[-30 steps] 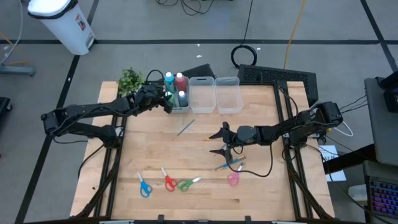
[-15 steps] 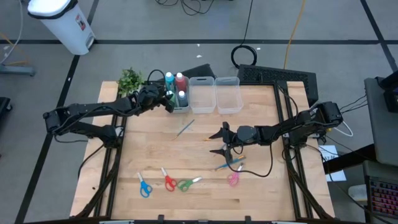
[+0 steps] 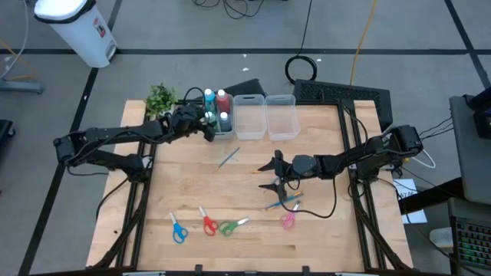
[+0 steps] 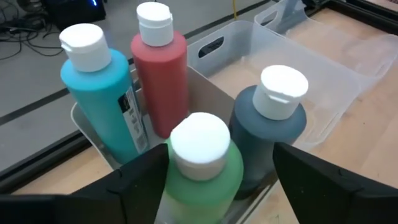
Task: Pick & Place Paint Supplies
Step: Put the green paint bottles into the gray bin, then put the pink scissors into the left transparent bin
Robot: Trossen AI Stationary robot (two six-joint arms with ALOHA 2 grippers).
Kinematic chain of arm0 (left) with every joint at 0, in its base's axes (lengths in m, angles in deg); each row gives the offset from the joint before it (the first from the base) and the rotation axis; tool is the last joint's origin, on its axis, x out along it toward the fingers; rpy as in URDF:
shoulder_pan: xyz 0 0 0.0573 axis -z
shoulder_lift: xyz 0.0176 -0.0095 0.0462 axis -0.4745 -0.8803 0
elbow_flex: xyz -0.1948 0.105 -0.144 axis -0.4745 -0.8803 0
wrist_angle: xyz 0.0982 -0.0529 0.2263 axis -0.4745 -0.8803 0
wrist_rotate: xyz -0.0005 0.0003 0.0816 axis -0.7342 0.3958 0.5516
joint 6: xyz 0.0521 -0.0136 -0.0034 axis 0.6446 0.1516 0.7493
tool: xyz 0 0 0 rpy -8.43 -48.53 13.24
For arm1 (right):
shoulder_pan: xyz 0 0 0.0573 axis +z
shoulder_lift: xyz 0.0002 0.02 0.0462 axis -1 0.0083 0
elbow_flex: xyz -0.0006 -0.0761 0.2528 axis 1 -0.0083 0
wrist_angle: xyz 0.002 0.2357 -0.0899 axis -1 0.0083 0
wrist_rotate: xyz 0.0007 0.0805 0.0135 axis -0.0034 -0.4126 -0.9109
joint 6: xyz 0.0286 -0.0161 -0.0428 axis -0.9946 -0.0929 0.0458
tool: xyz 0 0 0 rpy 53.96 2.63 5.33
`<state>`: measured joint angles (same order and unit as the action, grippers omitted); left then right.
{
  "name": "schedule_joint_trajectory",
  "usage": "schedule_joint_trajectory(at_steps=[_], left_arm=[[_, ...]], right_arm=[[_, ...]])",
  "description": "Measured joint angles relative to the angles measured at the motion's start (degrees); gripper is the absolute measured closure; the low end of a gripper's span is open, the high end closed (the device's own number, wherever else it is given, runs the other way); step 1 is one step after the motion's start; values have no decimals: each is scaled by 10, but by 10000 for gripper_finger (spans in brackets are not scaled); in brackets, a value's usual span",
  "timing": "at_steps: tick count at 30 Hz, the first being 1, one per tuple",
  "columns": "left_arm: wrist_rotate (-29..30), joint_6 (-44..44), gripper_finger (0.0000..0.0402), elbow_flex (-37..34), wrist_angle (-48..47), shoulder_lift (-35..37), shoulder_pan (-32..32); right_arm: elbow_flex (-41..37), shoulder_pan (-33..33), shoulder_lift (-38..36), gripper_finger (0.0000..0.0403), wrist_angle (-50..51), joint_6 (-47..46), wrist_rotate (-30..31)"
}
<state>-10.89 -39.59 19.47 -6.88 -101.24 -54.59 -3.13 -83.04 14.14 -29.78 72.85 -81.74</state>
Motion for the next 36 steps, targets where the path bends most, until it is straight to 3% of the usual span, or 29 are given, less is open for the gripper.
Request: schedule_joint_trajectory(at_steps=[12,26,36], left_arm=[[-5,4,94,0,-1,76,0],[-124,-9,94,0,-10,259,0],[-138,-8,94,1,-28,375,0]], right_arm=[[0,0,0,110,0,0,0],[0,0,0,110,0,0,0],[0,0,0,110,0,0,0]])
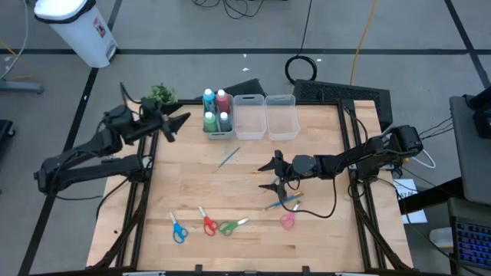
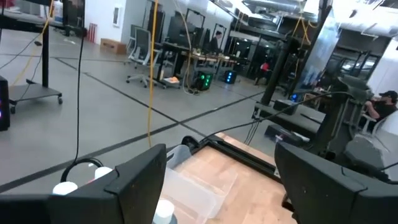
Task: Pick & Place Paint Supplies
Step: Put the pink scissors into the left transparent bin
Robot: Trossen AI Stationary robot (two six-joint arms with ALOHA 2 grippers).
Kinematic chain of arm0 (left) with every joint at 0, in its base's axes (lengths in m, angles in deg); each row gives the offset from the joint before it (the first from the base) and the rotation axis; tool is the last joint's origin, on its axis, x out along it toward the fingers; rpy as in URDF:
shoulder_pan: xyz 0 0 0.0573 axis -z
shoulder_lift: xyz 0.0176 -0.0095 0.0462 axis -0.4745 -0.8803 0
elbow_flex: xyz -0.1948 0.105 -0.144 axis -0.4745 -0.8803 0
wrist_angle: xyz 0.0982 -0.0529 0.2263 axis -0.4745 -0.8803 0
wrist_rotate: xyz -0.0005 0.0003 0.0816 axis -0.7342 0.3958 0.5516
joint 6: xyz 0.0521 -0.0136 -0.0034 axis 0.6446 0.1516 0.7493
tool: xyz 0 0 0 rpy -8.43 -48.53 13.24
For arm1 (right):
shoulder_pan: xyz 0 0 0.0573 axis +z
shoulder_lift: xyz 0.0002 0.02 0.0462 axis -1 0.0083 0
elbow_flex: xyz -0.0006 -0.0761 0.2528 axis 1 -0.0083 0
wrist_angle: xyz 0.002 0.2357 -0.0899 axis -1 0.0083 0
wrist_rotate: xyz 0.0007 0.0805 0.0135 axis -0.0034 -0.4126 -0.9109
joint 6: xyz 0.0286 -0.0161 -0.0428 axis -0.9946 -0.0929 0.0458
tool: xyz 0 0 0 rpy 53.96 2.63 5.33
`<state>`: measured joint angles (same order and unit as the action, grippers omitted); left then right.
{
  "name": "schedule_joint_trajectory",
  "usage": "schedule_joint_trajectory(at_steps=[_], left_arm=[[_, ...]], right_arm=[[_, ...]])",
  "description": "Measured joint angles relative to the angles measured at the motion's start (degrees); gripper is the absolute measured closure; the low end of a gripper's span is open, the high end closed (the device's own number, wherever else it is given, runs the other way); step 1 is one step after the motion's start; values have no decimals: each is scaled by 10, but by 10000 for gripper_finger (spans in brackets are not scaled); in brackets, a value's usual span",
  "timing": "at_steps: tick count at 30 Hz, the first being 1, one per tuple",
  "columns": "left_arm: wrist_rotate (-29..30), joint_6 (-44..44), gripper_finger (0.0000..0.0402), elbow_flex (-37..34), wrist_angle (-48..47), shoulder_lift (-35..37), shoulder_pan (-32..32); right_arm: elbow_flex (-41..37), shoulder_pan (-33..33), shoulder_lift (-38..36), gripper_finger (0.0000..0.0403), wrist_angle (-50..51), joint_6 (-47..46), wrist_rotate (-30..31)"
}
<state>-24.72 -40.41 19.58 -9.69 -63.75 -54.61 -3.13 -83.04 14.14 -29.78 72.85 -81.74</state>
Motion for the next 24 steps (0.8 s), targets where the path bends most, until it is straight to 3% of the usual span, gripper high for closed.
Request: schedule_joint_trajectory(at_steps=[15,24], left_arm=[[0,0,94,0,-122,142,0],[2,25,94,0,-230,178,0]], right_arm=[[0,0,0,110,0,0,0],[0,0,0,110,0,0,0]])
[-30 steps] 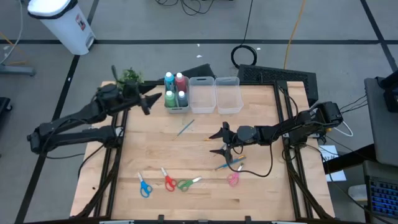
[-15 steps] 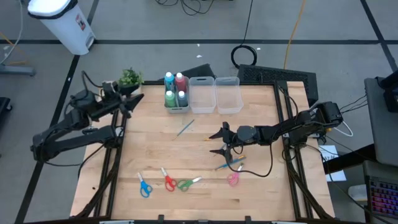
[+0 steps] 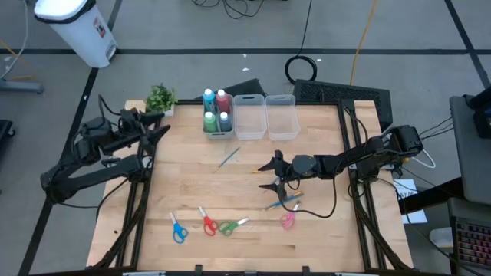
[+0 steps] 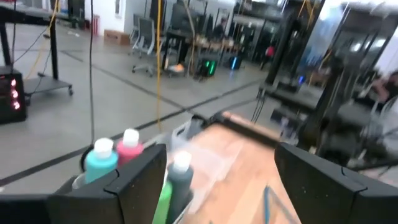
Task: Pick & Place Paint Supplies
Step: Put the pink scissors into the left transparent bin
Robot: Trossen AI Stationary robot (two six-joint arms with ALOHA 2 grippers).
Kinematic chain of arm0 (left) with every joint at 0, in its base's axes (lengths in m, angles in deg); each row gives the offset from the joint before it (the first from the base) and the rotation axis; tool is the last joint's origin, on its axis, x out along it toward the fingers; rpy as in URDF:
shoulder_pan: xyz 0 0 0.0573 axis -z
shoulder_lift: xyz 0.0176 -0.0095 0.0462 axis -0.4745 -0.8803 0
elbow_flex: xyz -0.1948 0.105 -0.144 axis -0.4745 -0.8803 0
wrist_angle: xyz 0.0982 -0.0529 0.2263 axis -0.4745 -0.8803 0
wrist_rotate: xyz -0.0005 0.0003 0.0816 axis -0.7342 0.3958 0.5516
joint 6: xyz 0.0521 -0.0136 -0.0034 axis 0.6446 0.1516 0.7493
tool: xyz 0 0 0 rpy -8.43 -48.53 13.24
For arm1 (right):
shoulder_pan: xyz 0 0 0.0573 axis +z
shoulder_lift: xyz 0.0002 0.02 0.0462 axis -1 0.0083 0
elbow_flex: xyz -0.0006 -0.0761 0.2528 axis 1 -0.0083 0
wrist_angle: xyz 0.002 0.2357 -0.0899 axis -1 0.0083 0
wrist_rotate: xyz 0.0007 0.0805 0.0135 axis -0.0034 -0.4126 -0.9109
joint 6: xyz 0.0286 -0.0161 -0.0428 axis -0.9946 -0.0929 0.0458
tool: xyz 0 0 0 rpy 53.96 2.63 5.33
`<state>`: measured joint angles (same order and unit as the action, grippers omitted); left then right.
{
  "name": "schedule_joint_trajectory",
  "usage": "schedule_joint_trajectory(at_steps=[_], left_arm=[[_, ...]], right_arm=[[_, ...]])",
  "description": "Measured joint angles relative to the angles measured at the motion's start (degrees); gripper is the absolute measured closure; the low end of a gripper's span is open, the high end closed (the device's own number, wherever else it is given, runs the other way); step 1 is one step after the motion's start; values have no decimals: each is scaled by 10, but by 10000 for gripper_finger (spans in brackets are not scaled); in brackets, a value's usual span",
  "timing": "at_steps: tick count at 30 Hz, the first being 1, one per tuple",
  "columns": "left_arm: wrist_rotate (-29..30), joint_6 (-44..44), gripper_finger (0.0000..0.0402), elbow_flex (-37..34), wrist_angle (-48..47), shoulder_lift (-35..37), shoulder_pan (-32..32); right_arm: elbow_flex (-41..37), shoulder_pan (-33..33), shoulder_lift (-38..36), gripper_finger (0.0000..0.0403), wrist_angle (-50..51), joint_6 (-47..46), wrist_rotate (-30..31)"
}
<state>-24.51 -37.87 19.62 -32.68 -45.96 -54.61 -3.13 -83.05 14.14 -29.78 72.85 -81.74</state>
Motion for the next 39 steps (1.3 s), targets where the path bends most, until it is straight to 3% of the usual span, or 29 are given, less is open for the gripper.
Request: schedule_joint_trajectory(at_steps=[6,19,25,31,34,39], left_arm=[[4,6,94,-1,-56,0,0],[-11,-6,94,-109,-14,0,0],[-117,-51,94,-162,101,0,9],[-256,2,94,-214,251,-1,54],[-253,5,94,-218,278,-1,85],[-156,9,94,-218,289,-9,166]], right_arm=[[0,0,0,110,0,0,0],[0,0,0,110,0,0,0],[0,0,0,110,0,0,0],[0,0,0,110,0,-13,0],[0,0,0,110,0,-15,0],[0,0,0,110,0,-15,0]])
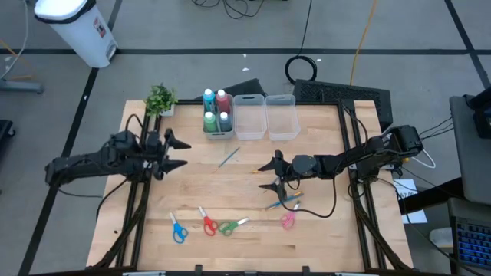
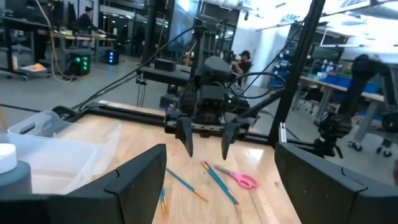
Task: Pick & Place Paint Supplies
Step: Put the pink scissors into the left transparent bin
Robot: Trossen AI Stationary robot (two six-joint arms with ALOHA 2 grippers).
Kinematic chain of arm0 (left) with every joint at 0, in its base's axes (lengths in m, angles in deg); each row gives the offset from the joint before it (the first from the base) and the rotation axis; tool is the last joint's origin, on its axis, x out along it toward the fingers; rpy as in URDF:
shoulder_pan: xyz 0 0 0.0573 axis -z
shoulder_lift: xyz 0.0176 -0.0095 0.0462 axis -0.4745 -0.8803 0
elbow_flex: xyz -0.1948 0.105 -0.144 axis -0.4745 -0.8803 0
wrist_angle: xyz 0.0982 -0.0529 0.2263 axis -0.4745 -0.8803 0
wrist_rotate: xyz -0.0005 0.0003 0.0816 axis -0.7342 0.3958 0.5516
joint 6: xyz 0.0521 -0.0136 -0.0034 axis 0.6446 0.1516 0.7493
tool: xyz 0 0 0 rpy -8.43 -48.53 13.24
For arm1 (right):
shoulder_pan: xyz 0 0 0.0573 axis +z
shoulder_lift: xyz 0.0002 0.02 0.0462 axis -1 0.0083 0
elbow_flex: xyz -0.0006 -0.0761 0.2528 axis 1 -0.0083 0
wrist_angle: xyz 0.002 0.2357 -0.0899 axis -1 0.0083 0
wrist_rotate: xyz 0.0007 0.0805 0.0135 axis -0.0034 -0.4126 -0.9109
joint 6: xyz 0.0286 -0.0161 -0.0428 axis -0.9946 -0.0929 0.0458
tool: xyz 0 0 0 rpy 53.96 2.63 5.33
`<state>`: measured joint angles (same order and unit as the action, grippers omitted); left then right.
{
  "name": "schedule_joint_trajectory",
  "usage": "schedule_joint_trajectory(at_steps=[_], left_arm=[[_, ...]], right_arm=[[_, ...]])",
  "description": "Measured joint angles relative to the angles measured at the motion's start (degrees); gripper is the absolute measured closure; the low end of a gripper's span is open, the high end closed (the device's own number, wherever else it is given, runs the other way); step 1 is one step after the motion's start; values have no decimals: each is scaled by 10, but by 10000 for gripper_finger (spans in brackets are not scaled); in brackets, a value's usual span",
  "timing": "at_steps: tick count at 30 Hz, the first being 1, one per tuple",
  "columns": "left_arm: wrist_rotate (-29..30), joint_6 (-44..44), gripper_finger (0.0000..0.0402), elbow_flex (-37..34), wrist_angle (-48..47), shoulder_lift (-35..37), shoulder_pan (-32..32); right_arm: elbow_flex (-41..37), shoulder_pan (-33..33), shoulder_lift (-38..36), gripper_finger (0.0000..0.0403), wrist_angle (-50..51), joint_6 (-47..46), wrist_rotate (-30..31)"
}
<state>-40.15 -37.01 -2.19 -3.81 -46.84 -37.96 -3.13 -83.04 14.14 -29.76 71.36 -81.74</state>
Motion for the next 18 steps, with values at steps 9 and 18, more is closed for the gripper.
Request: schedule_joint_trajectory(at_steps=[9,18], left_arm=[[107,118,94,0,32,-27,154],[103,152,94,0,-12,54,185]], right_arm=[[0,0,0,110,0,0,0],[0,0,0,110,0,0,-1]])
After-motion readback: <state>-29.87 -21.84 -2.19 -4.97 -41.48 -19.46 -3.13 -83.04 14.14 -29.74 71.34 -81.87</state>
